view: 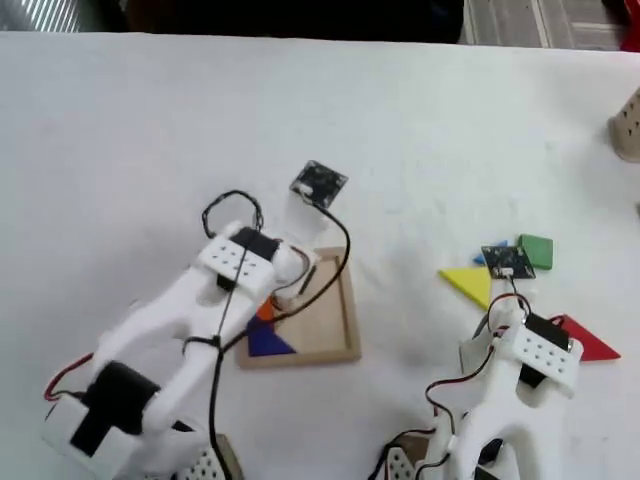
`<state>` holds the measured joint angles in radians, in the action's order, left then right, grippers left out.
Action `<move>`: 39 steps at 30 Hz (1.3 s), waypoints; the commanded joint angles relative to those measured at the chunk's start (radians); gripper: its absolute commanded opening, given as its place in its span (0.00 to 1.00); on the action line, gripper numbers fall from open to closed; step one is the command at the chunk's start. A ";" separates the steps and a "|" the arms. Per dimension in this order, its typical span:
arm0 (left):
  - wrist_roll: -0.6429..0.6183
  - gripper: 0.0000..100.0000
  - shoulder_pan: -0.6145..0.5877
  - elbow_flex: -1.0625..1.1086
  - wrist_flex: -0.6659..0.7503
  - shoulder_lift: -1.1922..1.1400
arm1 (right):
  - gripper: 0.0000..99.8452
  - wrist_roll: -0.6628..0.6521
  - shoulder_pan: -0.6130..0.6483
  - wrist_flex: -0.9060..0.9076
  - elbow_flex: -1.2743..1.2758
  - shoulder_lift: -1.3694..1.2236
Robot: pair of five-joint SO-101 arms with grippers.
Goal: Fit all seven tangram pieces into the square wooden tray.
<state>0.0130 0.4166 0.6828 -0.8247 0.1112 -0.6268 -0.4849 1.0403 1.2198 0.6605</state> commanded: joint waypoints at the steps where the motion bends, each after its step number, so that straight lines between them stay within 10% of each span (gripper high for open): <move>1: -0.075 0.02 0.045 -0.018 0.044 0.104 | 0.02 -0.011 0.010 -0.012 -0.005 0.019; 17: -0.112 0.05 0.209 0.044 0.035 0.120 | 0.02 -0.011 0.010 -0.012 -0.005 0.021; 29: -0.112 0.25 0.197 -0.040 -0.255 0.120 | 0.02 -0.011 0.010 -0.012 -0.005 0.021; 39: -0.110 0.25 0.154 0.080 -0.037 0.111 | 0.02 -0.011 0.010 -0.012 -0.005 0.021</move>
<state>-0.0959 0.6099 0.7319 -0.9782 0.1834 -0.6268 -0.4849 1.0403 1.2198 0.6605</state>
